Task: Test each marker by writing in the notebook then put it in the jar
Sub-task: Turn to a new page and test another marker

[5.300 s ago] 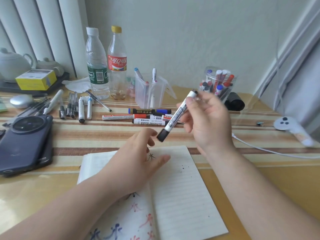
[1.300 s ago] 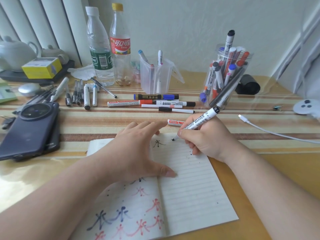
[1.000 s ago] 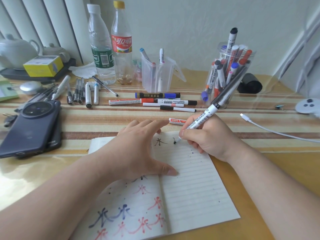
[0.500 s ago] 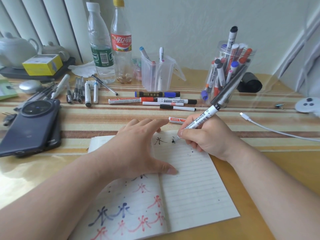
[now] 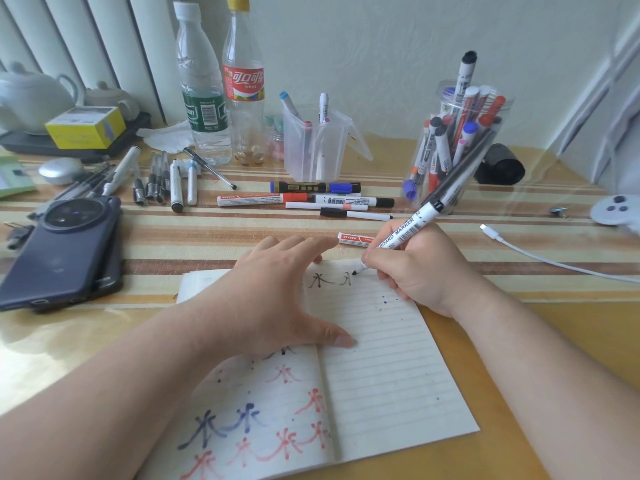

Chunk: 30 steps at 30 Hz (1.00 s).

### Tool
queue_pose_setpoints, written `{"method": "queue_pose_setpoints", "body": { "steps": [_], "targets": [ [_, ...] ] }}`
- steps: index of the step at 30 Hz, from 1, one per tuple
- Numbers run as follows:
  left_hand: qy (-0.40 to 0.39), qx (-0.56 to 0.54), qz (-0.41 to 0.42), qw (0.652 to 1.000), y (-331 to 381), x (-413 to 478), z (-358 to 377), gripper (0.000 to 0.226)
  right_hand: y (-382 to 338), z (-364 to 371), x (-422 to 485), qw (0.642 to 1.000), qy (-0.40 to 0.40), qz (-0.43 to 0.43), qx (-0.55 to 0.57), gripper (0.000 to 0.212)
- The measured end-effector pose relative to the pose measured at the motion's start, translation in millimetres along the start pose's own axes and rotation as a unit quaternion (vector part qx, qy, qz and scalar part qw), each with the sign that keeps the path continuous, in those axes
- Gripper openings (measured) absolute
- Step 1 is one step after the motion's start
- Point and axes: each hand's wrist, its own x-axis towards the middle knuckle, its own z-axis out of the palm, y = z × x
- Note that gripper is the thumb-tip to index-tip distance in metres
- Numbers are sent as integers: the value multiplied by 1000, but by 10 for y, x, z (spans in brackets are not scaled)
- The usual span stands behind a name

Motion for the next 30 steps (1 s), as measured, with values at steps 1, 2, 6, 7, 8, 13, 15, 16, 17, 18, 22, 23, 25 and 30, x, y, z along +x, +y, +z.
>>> {"method": "queue_pose_setpoints", "body": {
  "steps": [1, 2, 6, 7, 8, 13, 15, 16, 17, 18, 22, 23, 25, 30],
  "targets": [
    [0, 0, 0, 1000, -2, -1, 2, 121, -1, -3, 0, 1000, -2, -2, -1, 12],
    [0, 0, 1, 1000, -6, 0, 4, 122, 0, -6, 0, 1000, -7, -4, 0, 11],
    [0, 3, 0, 1000, -6, 0, 6, 122, -1, -8, -14, 1000, -20, -5, 6, 11],
    [0, 2, 0, 1000, -5, -1, 5, 122, -5, -9, -10, 1000, -20, -2, 7, 11],
    [1, 1, 0, 1000, -6, -1, 5, 122, -6, -11, -2, 1000, -19, 2, 5, 12],
    [5, -2, 3, 1000, -6, 4, 8, 122, 15, -44, 51, 999, 10, 1, -43, 19],
    [14, -7, 9, 1000, -9, 2, 8, 124, 46, -52, 54, 1000, 17, 4, 20, 18],
    [19, -18, 14, 1000, -6, -3, 8, 126, 60, -53, 49, 997, 15, 7, 77, 16],
    [24, -36, 22, 999, 4, -12, 7, 128, 67, -52, 40, 991, 8, 9, 133, 13],
    [30, -59, 32, 997, 15, -22, 10, 132, 63, -47, 26, 984, -4, 6, 181, 9],
    [59, -150, 66, 985, 50, -54, 54, 142, 11, 20, -50, 956, -77, -39, 279, 11],
    [65, -169, 71, 981, 55, -58, 59, 143, -4, 43, -70, 953, -88, -54, 286, 11],
    [68, -188, 83, 976, 53, -55, 61, 142, -31, 81, -101, 949, -97, -79, 289, 9],
    [66, -181, 130, 973, 27, -32, 87, 140, -61, 114, -135, 950, -93, -103, 280, 11]
  ]
}}
